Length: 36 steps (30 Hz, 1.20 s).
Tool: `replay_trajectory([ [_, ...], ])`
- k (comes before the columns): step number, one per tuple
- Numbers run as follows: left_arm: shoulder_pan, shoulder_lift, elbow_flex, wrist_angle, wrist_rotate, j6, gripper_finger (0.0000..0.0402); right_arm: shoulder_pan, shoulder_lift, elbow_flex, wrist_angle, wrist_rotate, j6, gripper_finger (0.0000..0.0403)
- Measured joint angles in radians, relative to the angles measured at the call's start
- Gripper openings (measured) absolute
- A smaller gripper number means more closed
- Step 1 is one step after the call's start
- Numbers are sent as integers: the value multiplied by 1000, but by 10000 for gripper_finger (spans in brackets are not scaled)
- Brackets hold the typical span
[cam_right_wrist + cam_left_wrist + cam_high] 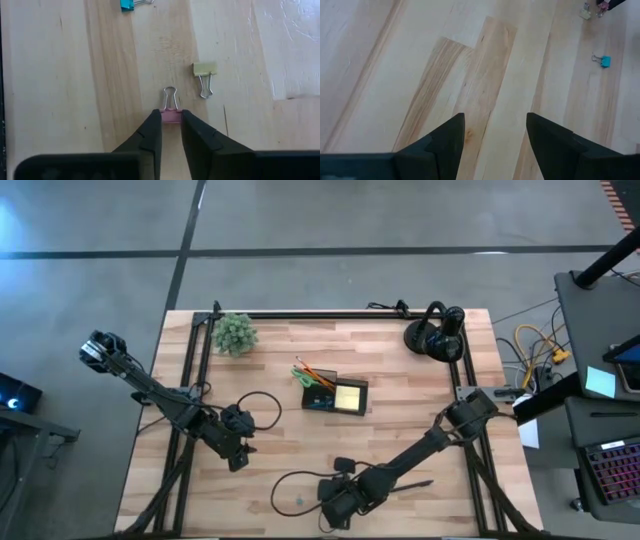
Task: Pick and place office supplies into organizer
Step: Put the pink binder clip into the black desk organizer
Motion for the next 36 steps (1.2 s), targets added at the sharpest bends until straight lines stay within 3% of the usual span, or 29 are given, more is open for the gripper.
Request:
replay_trajectory([
  [6, 0, 0, 0, 0, 2, -1, 199, 0, -7, -2, 1, 0, -43, 48],
  [10, 0, 0, 0, 0, 2, -3, 199, 0, -25, 8, -51, 21, 11, 55],
  [17, 0, 0, 0, 4, 3, -4, 199, -35, -136, 67, -256, 318, 283, 56],
  [21, 0, 0, 0, 5, 3, -1, 199, -107, -163, 62, -378, 364, 455, 61],
  [29, -1, 0, 0, 4, 3, 0, 199, -270, -167, 15, -335, 303, 446, 51],
  [33, -24, -7, 0, 0, -10, 0, 199, -346, -167, -21, -207, 199, 348, 50],
  [36, -64, -22, 0, -5, -78, 1, 199, -393, -167, -34, -150, 120, 321, 49],
])
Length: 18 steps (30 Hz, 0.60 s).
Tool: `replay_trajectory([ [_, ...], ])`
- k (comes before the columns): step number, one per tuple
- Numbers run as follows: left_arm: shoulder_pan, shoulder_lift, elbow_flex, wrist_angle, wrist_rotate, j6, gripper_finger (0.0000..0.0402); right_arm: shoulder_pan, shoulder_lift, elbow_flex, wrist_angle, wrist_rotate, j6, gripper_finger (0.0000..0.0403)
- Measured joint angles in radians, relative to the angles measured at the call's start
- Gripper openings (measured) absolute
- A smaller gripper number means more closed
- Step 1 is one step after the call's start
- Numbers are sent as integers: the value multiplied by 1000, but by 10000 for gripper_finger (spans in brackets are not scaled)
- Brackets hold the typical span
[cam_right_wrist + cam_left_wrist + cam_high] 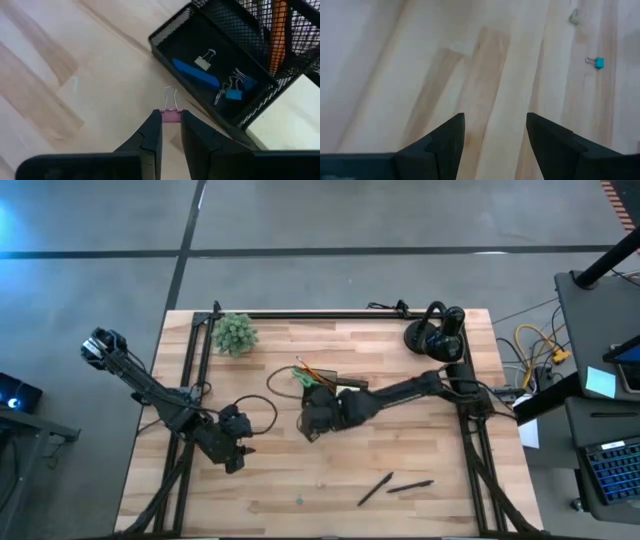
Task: Pick and place office supplies into organizer
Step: Put the pink binder clip into the black desk organizer
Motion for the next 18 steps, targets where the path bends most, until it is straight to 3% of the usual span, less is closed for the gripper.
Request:
replay_trajectory([
  [11, -155, -77, 0, -128, -316, -109, 199, -91, -6, -5, -33, -83, 147, 51],
  [18, -162, -81, 0, -196, -357, -184, 199, -117, -6, -15, -68, -91, 188, 53],
])
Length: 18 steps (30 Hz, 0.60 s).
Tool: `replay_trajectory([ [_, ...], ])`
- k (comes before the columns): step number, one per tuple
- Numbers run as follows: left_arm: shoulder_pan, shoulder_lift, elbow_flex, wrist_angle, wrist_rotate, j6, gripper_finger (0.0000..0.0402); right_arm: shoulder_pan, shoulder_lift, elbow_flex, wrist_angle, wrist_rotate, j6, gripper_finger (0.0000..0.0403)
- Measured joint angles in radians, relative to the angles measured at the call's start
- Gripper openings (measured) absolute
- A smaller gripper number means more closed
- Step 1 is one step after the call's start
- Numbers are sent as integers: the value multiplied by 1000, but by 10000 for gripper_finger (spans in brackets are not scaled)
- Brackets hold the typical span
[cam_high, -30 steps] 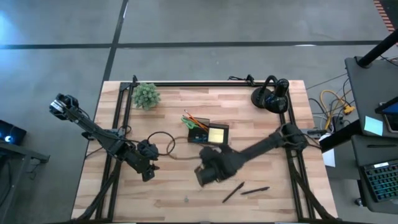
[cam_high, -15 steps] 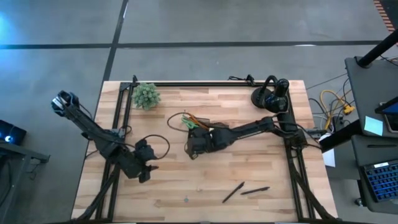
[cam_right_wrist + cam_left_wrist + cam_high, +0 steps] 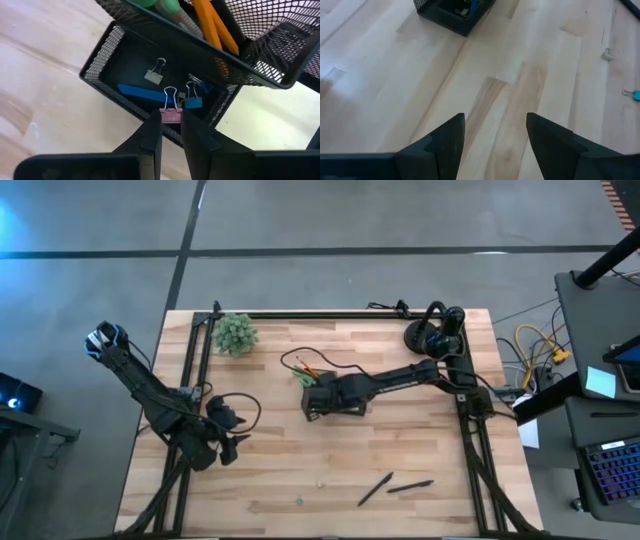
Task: Pick and place office supplies into organizer
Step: Put the pink binder clip into the black desk organizer, then put the yellow binder clip into the black desk organizer
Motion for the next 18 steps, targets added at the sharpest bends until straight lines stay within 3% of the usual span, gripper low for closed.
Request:
replay_trajectory([
  [6, 0, -1, 0, 1, -13, 0, 199, -15, 0, -5, -1, 12, -4, 68],
  [18, 0, -1, 0, 16, -11, -1, 199, -7, -7, -5, 5, -15, 27, 199],
])
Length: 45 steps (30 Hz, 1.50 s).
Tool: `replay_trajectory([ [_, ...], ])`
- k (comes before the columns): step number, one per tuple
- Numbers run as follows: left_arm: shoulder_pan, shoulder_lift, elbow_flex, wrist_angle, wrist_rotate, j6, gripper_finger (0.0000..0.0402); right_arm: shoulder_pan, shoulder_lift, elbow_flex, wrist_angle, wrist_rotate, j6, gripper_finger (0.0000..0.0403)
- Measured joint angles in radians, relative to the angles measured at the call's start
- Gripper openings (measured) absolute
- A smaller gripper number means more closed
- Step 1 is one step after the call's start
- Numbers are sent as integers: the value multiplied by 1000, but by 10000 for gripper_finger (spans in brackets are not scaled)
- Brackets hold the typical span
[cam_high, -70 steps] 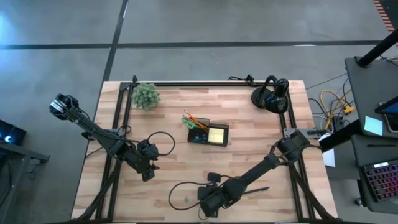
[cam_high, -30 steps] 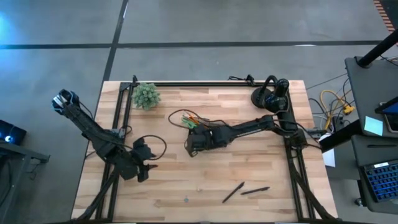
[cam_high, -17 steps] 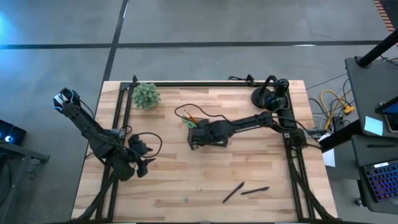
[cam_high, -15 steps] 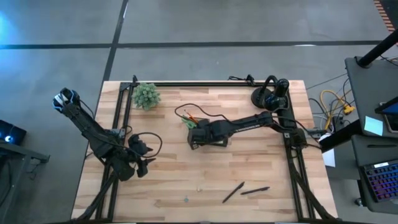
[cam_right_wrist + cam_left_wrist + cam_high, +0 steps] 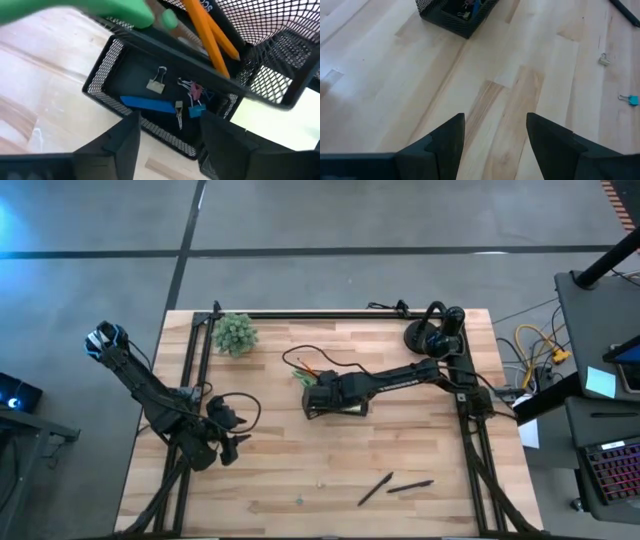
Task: Pick and place office supplies into organizer
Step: Put the yellow binder clip into the black desk organizer
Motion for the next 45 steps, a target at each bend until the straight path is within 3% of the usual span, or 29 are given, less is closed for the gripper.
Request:
replay_trajectory([
  [4, 1, -3, 8, 6, 25, -17, 199, 25, -39, -1, 0, 51, -3, 207],
  [11, 37, -68, 59, 117, 30, 288, 197, 54, -102, 0, 14, 117, -70, 203],
  [20, 164, -296, 47, 168, 52, 496, 149, 101, -120, 0, 16, 112, -101, 203],
  [26, 169, -431, -33, 159, 102, 480, 123, 176, -121, 0, 20, 16, -140, 203],
  [31, 169, -465, -88, 157, 193, 432, 120, 307, -116, 4, 68, -42, -333, 203],
  [35, 169, -466, -110, 159, 209, 419, 120, 393, -71, 5, 112, -46, -500, 203],
  [40, 168, -455, -130, 158, 210, 418, 120, 416, -2, 4, 161, -67, -524, 203],
  [45, 168, -438, -131, 159, 210, 418, 120, 411, 52, 4, 286, -192, -591, 203],
])
